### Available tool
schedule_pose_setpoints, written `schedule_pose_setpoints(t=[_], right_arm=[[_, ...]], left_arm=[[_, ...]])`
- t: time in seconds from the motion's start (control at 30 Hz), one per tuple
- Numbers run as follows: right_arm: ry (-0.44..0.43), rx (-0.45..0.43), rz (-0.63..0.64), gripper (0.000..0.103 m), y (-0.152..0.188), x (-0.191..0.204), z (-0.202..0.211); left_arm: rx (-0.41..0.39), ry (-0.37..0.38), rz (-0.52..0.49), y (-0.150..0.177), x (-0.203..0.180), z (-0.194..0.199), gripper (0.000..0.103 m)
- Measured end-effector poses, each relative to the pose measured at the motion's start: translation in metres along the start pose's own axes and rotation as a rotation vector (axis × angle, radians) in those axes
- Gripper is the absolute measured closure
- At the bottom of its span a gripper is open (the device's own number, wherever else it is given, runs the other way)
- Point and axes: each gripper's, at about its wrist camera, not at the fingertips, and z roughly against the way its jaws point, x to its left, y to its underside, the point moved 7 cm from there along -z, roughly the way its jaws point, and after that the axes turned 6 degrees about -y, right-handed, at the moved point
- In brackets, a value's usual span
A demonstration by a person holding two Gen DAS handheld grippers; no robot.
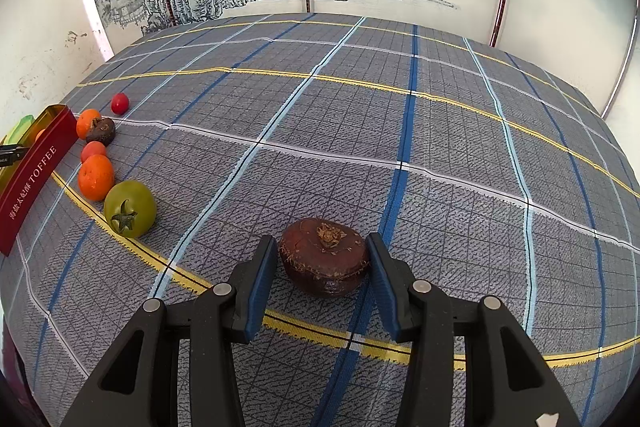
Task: Organize fruits
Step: 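Carry the two brown fruits into the tin and open the left gripper, then carry the held mangosteen over the tin and release it with the right gripper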
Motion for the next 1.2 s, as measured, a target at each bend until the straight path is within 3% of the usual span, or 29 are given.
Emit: schedule_pose_setpoints(t=[0.7,0.93,1.07,1.2], right_arm=[[0.001,0.000,0.001,0.058,0.000,0.000,0.000],[0.003,0.000,0.002,0.059,0.000,0.000,0.000],[0.021,-0.002,0.009,0.066,0.001,0.000,0.000],[0.024,-0.001,0.010,0.066,0.001,0.000,-0.001]], left_arm=[[-0.044,-0.074,-0.014,-0.001,-0.001,0.009,0.053],[-0.074,-0.055,0.005,0.001,-0.003,0.019,0.051],[-0.107,-0.048,0.034,0.004,-0.003,0.032,0.051],[-0.147,-0.035,0.073,0.010,-0.002,0.051,0.051]])
